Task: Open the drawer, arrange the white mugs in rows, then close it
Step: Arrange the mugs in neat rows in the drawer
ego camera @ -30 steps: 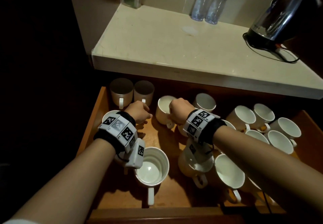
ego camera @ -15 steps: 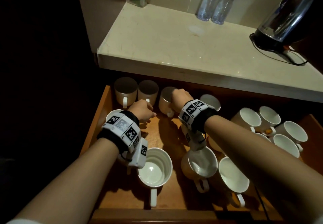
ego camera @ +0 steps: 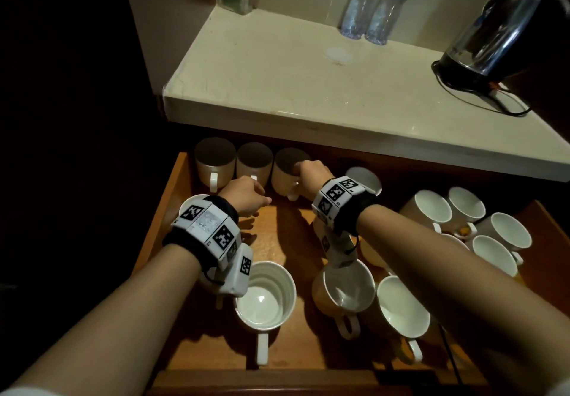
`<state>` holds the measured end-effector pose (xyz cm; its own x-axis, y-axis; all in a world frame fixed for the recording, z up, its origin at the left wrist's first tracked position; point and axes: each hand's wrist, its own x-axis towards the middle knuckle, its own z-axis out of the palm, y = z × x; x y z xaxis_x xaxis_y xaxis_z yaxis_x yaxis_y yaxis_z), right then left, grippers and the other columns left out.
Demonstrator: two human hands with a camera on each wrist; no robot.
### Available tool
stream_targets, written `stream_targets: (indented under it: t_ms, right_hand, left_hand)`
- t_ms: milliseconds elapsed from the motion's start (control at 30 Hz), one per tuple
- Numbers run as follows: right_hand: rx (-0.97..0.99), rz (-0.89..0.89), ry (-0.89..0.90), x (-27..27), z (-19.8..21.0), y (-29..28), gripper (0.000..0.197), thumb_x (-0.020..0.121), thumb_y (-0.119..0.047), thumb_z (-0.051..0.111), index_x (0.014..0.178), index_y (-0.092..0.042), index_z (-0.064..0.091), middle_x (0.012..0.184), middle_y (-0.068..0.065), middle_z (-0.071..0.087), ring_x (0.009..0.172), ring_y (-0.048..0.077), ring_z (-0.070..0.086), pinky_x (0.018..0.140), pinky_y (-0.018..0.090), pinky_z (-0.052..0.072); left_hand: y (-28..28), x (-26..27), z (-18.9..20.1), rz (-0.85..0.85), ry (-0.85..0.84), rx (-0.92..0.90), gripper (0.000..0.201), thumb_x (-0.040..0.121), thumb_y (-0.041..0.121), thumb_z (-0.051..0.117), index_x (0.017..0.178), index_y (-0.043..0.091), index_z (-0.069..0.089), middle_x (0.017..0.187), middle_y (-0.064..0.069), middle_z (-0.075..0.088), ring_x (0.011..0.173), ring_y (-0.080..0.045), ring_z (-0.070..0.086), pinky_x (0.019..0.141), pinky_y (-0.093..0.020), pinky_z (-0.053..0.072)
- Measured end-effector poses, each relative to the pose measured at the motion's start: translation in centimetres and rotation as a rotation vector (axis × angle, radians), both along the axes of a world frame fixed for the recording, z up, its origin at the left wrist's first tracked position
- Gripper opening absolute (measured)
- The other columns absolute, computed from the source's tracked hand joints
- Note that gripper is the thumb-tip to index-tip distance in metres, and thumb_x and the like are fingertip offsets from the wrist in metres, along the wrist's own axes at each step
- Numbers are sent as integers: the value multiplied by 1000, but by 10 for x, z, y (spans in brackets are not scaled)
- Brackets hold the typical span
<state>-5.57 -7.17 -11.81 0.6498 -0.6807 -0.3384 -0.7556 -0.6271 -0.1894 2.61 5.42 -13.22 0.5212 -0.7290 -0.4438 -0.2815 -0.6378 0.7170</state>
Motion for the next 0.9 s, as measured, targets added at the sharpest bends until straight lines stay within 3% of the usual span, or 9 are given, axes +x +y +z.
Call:
stream_targets:
  t_ms: [100, 200, 267, 333, 467, 533, 633, 733, 900]
  right_hand:
    - [23, -4, -73, -11, 7, -2, 57, 83, -12, 67, 135, -13, 47, 131, 14, 56, 119, 31, 55, 90, 36, 47]
    - [-40, -17, -162, -32, 18, -11, 36, 88, -22, 62, 121, -10, 56, 118, 13, 63, 110, 30, 59, 83, 33, 46]
    - [-48, -58, -160, -51, 24, -21, 29, 91, -25, 59, 115, -9, 60, 115, 13, 65, 108, 29, 61, 85, 33, 47]
    - [-36, -113, -157, -71, 27, -31, 26, 90, -26, 60, 110, -10, 64, 111, 12, 68, 102, 27, 64, 85, 33, 49]
    - [-11, -154, -135, -103, 26, -43, 27, 88, -27, 63, 106, -8, 68, 108, 11, 69, 100, 27, 65, 85, 35, 53]
    - [-5, -162, -114, -115, 22, -45, 31, 87, -29, 64, 110, -8, 67, 110, 11, 68, 98, 27, 66, 85, 37, 54]
    - [-40, -151, -125, -124, 16, -50, 36, 89, -30, 61, 121, -14, 59, 124, 10, 62, 110, 28, 61, 90, 35, 49]
    - [-43, -169, -99, -130, 10, -56, 40, 90, -28, 59, 129, -20, 54, 131, 9, 57, 113, 27, 59, 96, 36, 49]
    - [-14, -211, -119, -135, 3, -61, 39, 90, -29, 58, 128, -19, 55, 125, 9, 62, 110, 26, 62, 94, 37, 50]
  left_hand:
    - [-1, 0, 6, -31, -27, -22, 42, 93, 24, 56, 132, 9, 50, 121, -8, 61, 89, -16, 64, 83, -31, 53]
    - [-3, -1, 13, -12, 12, -72, 41, 93, 24, 57, 131, 9, 51, 113, -10, 64, 89, -17, 65, 83, -34, 54]
    - [-8, -8, 20, -10, 2, -95, 39, 92, 23, 57, 128, 8, 54, 101, -7, 63, 83, -16, 64, 72, -32, 54]
    - [-18, -19, 30, -65, -39, -97, 35, 93, 22, 57, 124, 7, 57, 99, -5, 61, 80, -15, 62, 60, -23, 49]
    - [-37, -46, 41, -191, -60, -75, 26, 94, 23, 54, 115, 10, 62, 93, -6, 64, 80, -19, 64, 69, -29, 53]
    - [-46, -59, 37, -223, 16, -27, 25, 94, 21, 54, 113, 6, 63, 82, -7, 62, 67, -19, 61, 59, -25, 50]
    - [-52, -75, 27, -305, 81, 54, 26, 95, 19, 53, 118, 10, 61, 72, -5, 60, 57, -14, 56, 49, -18, 46]
    - [-53, -81, 17, -324, 84, 74, 33, 95, 20, 52, 128, 16, 55, 78, -3, 61, 66, -13, 57, 58, -20, 47]
    - [-44, -69, 16, -343, 64, 88, 40, 95, 24, 51, 135, 23, 47, 90, -1, 62, 71, -10, 58, 65, -21, 46]
